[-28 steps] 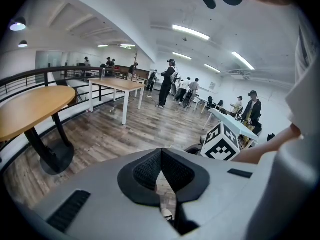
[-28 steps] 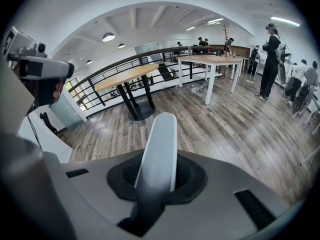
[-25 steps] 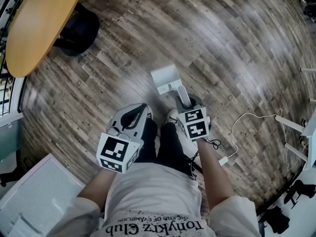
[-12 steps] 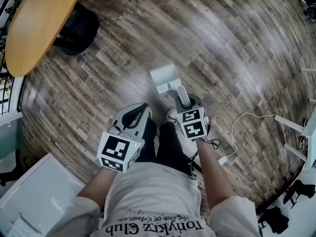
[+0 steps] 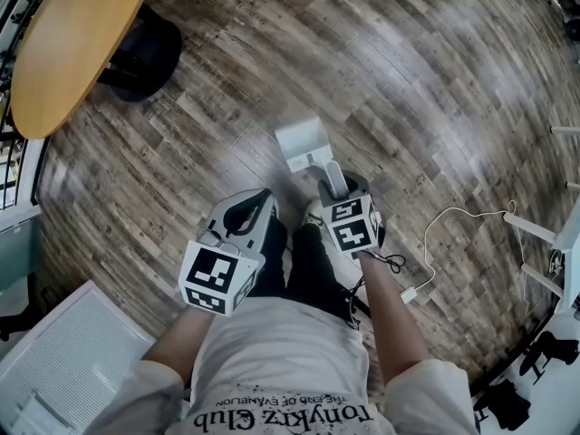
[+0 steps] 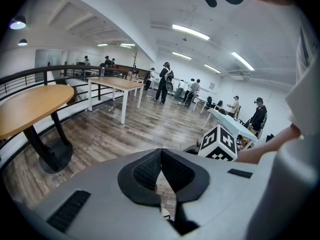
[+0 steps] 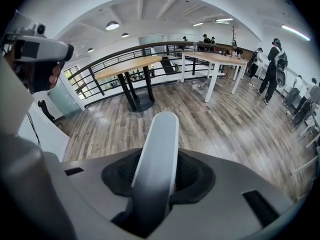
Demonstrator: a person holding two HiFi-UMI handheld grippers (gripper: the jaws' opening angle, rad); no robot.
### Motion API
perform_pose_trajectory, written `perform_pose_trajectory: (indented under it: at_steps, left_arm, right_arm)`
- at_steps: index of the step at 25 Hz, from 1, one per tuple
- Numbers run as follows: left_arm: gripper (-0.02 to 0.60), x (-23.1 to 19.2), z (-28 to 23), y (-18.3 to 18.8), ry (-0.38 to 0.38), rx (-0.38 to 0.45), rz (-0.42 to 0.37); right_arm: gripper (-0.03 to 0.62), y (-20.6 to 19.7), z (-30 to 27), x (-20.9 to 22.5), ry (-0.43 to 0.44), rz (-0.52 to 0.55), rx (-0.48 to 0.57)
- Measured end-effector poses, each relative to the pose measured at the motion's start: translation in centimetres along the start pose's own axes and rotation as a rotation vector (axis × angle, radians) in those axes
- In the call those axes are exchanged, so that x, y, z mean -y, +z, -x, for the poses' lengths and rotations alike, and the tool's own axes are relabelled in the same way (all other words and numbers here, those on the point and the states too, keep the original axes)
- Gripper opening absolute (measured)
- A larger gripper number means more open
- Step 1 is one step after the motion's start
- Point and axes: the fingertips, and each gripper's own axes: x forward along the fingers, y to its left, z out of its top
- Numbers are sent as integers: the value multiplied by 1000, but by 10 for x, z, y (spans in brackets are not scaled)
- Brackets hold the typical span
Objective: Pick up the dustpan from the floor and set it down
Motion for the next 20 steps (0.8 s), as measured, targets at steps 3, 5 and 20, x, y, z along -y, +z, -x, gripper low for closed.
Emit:
perform_pose_trajectory:
  at_steps: [3,5,20]
  left_arm:
    - [23,2,3,-2,0,2,2]
    - [23,4,5,-2,-1,5,1]
    - [23,25,29,8,-14,55,-35]
  right_arm:
    - [173,-4,1,-5,14,-1,-11]
    - [186,-5,2,-7,19,-2,-13]
    - [235,18,47,-6,-47,-11,95]
